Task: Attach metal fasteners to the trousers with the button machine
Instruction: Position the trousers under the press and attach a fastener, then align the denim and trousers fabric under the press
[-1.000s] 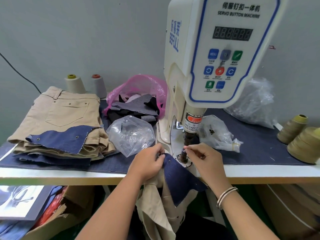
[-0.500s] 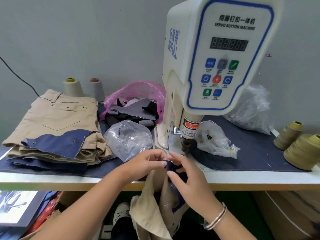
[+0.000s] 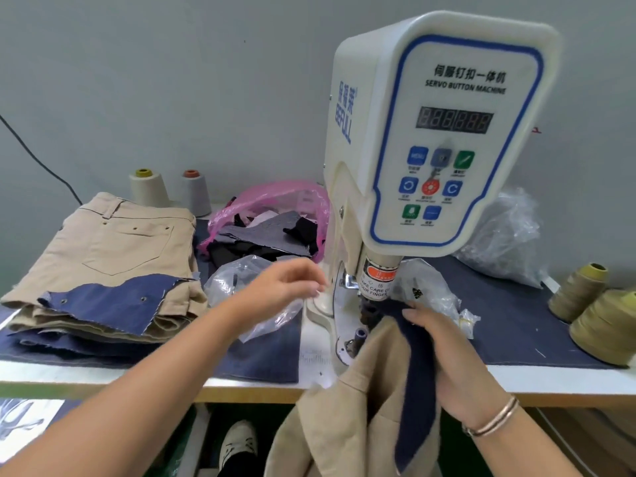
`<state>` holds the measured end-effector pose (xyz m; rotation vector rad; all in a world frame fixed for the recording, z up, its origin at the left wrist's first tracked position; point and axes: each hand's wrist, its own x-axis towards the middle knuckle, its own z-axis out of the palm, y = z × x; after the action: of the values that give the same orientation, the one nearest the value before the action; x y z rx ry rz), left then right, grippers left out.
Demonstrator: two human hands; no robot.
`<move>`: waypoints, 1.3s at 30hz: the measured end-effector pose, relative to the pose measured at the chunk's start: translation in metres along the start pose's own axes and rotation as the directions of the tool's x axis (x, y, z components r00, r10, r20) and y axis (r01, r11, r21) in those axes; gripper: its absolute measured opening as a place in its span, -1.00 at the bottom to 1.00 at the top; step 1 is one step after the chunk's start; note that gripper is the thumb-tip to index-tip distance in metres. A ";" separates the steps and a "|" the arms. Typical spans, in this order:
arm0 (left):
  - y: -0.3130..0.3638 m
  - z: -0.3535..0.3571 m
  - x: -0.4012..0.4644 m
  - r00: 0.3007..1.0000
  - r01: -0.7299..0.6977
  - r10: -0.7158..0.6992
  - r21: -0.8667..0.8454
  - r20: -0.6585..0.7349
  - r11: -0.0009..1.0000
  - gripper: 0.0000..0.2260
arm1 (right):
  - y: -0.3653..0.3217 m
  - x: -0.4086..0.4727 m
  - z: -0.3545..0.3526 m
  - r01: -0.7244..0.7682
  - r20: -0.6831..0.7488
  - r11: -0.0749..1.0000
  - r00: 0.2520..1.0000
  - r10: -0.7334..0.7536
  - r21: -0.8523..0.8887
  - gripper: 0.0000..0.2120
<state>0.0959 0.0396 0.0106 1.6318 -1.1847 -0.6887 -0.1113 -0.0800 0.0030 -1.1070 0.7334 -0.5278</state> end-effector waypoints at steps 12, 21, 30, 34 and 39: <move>-0.076 -0.059 0.108 0.950 0.304 0.045 0.947 -0.310 0.105 -0.76 | -0.003 0.016 -0.004 -0.090 -0.104 0.995 0.990 0.093 0.037 -0.84; -0.087 -0.059 0.112 0.953 0.303 -0.016 0.946 -0.303 0.117 -0.75 | 0.001 0.026 -0.002 -0.103 0.018 0.972 0.995 0.102 0.212 -0.52; -0.044 -0.093 0.098 0.871 0.164 0.092 0.462 -0.483 0.872 -0.92 | 0.004 0.024 -0.008 -0.128 0.039 0.987 0.991 0.125 0.093 -0.57; 0.000 -0.108 0.053 0.940 -0.097 0.067 -0.074 -0.334 0.993 -0.87 | 0.002 0.018 -0.009 -0.111 0.062 0.993 0.992 0.109 0.036 -0.55; 0.022 -0.087 -0.014 0.956 0.084 -0.005 -0.256 0.294 0.963 -0.79 | -0.001 0.014 -0.011 -0.155 0.129 0.983 0.982 0.141 0.104 -0.65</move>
<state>0.1562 0.0834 0.0621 1.3646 -1.2037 -1.0995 -0.1103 -0.0970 -0.0028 -0.9617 0.6660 -0.3678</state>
